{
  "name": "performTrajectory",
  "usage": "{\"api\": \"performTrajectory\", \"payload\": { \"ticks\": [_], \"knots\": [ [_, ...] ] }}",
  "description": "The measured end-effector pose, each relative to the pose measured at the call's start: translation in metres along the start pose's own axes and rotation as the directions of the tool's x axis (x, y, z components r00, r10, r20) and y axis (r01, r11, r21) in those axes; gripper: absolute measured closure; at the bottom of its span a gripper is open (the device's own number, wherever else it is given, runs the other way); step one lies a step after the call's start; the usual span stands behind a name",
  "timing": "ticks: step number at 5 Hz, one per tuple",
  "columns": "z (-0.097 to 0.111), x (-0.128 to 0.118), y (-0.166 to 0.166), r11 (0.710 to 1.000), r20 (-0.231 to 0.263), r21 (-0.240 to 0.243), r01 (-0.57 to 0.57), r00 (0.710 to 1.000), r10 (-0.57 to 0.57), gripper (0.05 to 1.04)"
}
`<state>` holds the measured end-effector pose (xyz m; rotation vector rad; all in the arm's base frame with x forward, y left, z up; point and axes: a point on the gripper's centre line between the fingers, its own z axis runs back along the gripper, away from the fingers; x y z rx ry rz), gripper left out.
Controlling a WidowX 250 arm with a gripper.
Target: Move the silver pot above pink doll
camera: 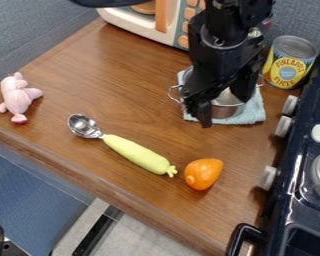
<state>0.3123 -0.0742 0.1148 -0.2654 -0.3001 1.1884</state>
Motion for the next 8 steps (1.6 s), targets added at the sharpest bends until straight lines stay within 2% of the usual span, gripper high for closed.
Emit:
{"api": "performTrajectory", "payload": {
  "ticks": [1, 2, 3, 4, 5, 6, 7, 8],
  "knots": [
    [-0.011, 0.009, -0.015, 0.999, 0.042, -0.003, -0.053, 0.998, 0.053, 0.083],
    [-0.027, 0.018, -0.014, 0.994, 0.068, 0.008, -0.112, 0.992, 0.111, 0.083],
    [-0.045, 0.021, -0.010, 0.991, 0.064, 0.039, -0.131, 0.990, 0.129, 0.121],
    [-0.052, 0.025, -0.011, 0.989, 0.062, 0.044, -0.141, 0.988, 0.138, 0.400],
    [-0.061, 0.026, -0.006, 0.986, 0.046, 0.076, -0.149, 0.988, 0.146, 0.703],
    [-0.060, 0.026, -0.010, 0.987, 0.036, 0.083, -0.135, 0.990, 0.133, 0.919],
    [-0.055, 0.026, -0.012, 0.988, 0.029, 0.100, -0.118, 0.993, 0.115, 1.008],
    [-0.038, 0.029, -0.017, 0.989, 0.027, 0.067, -0.129, 0.991, 0.127, 1.012]
  ]
}}
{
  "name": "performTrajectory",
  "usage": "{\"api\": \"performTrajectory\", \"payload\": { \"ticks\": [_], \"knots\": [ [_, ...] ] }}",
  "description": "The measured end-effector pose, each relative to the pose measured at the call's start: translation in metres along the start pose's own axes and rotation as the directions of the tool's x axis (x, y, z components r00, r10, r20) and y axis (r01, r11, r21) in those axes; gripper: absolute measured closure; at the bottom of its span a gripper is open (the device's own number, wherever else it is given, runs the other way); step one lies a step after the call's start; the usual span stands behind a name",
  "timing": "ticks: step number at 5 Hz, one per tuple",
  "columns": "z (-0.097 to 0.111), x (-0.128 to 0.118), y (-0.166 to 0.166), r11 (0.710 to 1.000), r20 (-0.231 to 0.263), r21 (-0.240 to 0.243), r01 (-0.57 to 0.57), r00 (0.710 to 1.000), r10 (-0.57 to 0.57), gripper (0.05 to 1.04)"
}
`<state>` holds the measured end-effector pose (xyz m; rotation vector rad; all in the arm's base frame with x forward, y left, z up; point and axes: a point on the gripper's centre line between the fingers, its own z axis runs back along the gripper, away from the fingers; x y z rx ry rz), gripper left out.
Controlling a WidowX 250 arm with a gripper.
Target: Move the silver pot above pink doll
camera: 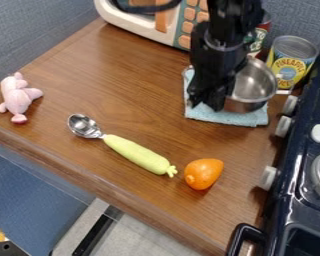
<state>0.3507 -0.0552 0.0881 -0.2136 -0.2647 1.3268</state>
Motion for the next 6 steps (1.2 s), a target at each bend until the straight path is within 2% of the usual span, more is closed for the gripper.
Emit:
{"api": "performTrajectory", "payload": {
  "ticks": [1, 2, 3, 4, 5, 6],
  "knots": [
    [0.030, 0.021, 0.000, 0.999, 0.019, -0.037, -0.040, 0.999, 0.040, 1.012],
    [0.063, 0.057, 0.013, 0.992, 0.068, -0.041, -0.117, 0.991, 0.119, 1.012],
    [0.071, 0.098, 0.040, 0.981, 0.135, 0.021, -0.193, 0.973, 0.188, 1.012],
    [0.060, 0.130, 0.074, 0.960, 0.181, 0.074, -0.270, 0.950, 0.253, 1.012],
    [0.050, 0.155, 0.106, 0.936, 0.217, 0.101, -0.338, 0.925, 0.311, 1.012],
    [0.030, 0.164, 0.127, 0.916, 0.246, 0.172, -0.362, 0.917, 0.316, 1.012]
  ]
}}
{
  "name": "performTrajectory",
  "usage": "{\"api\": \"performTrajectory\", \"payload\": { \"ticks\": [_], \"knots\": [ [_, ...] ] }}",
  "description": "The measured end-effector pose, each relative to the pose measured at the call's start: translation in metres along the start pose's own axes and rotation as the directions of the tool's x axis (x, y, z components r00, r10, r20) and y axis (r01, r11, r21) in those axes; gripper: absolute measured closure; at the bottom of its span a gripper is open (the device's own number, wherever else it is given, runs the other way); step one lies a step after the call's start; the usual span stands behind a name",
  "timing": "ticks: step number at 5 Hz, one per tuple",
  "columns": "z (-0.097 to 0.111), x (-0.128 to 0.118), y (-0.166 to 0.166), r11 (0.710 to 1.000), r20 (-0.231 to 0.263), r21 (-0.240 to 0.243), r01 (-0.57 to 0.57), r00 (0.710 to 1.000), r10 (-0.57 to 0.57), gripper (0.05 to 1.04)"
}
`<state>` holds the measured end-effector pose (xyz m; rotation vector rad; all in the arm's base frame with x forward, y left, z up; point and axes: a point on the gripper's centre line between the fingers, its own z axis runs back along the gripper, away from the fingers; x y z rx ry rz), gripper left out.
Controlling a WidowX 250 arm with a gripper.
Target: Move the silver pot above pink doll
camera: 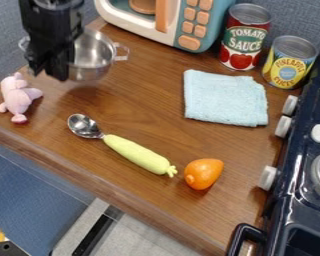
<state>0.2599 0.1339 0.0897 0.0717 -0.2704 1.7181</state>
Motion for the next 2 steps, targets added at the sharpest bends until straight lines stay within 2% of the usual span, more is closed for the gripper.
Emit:
{"api": "performTrajectory", "payload": {
  "ticks": [1, 2],
  "knots": [
    [-0.023, 0.017, 0.005, 0.998, -0.024, 0.048, -0.050, 0.998, 0.051, 1.012],
    [-0.035, 0.028, -0.004, 0.997, -0.040, 0.043, -0.069, 0.997, 0.070, 1.012]
  ]
}}
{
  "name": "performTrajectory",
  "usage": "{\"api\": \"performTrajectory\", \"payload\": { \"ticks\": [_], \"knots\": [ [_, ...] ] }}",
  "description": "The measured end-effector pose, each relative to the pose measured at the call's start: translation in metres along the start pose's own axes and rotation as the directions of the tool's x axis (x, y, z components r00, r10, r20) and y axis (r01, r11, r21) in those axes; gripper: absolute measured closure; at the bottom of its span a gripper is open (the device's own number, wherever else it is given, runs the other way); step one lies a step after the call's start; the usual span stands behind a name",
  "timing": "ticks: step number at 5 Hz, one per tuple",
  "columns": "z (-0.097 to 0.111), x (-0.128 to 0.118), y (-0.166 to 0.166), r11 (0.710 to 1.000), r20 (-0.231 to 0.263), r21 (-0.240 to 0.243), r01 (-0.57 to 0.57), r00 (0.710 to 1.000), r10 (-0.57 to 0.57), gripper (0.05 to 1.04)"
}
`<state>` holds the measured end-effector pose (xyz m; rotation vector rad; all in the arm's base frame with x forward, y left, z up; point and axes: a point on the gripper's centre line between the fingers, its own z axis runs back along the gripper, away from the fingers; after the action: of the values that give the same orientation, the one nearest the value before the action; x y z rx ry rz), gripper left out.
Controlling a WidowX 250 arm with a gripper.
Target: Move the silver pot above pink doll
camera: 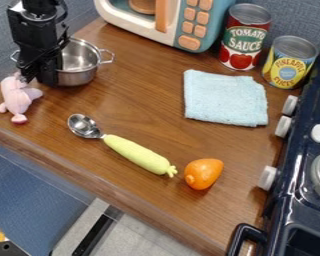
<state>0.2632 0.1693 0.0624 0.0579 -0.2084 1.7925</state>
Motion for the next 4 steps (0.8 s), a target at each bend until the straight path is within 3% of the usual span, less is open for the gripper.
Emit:
{"api": "performTrajectory", "payload": {
  "ticks": [1, 2, 4],
  "knots": [
    [-0.0070, 0.0085, -0.0034, 1.000, -0.032, 0.018, -0.015, 0.999, 0.015, 0.993],
    [-0.0128, 0.0099, -0.0020, 0.998, -0.046, 0.068, 0.006, 0.999, -0.003, 0.821],
    [-0.0094, 0.0108, 0.0034, 0.994, -0.058, 0.106, 0.017, 0.998, -0.011, 0.235]
  ]
}}
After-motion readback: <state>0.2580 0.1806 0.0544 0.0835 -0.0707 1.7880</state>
